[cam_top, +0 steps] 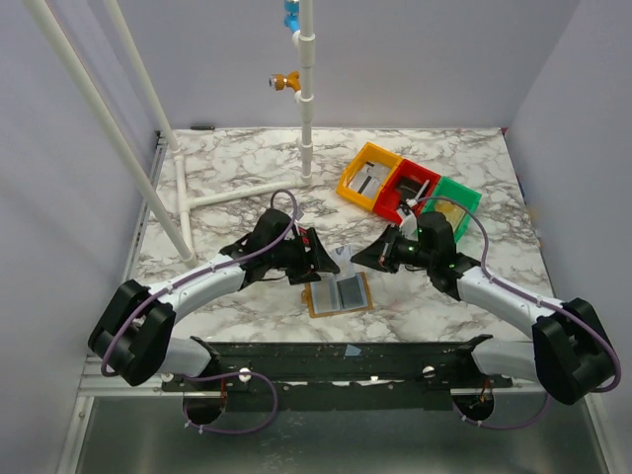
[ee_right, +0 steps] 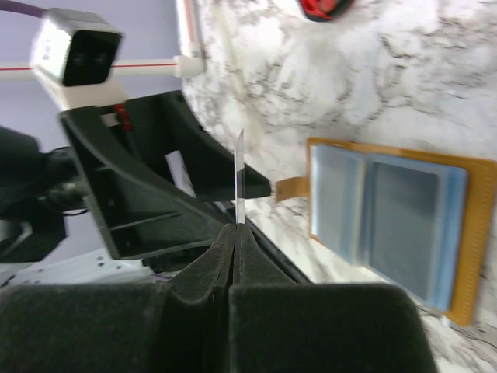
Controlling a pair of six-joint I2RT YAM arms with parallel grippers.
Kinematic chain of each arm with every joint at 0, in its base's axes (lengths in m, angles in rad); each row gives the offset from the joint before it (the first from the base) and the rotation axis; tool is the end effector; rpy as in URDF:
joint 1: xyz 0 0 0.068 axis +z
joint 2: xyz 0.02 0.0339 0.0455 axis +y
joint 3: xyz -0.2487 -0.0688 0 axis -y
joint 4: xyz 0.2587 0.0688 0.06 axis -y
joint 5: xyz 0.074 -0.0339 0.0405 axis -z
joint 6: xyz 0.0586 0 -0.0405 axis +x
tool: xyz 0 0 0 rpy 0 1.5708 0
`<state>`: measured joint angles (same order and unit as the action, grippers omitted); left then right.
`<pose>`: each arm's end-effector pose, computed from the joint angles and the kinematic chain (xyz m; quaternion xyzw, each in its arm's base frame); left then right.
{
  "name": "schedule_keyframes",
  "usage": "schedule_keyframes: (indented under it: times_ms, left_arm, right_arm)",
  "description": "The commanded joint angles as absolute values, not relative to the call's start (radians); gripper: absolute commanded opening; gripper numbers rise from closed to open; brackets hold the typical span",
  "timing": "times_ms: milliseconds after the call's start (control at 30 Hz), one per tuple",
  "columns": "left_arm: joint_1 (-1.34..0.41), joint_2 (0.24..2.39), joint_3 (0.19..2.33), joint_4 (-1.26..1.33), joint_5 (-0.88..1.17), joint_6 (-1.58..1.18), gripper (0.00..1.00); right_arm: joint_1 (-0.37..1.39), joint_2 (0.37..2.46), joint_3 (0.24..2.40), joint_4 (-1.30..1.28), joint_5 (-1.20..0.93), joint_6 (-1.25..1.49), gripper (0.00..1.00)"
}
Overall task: Take the credit cards out of the card holder
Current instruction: Place the credit card in the storage box.
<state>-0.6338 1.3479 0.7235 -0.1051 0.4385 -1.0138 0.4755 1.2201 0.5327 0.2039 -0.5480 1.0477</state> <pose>0.2308 -0.2005 0.1688 -0.0810 0.8917 -0.4273 0.1251 0.2371 0.1564 0.1716 0.0982 0.8299 0.5112 0.2006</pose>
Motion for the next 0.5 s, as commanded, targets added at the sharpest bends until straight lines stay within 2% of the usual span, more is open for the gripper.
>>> schedule_keyframes:
  times_ms: [0, 300, 467]
  left_arm:
    - [-0.592, 1.29, 0.661, 0.15, 0.575, -1.156, 0.68]
    - [-0.563, 1.26, 0.645, 0.288, 0.652, -1.256, 0.59]
    - [-0.563, 1.263, 0.64, 0.313, 0.668, -1.278, 0.48]
  right_arm:
    - [0.466, 1.212, 0.576, 0.241, -0.631, 1.108, 0.01]
    - [0.464, 1.232, 0.58, 0.334, -0.681, 1.176, 0.01]
    - [0.465, 1.226, 0.583, 0.348, -0.685, 1.187, 0.01]
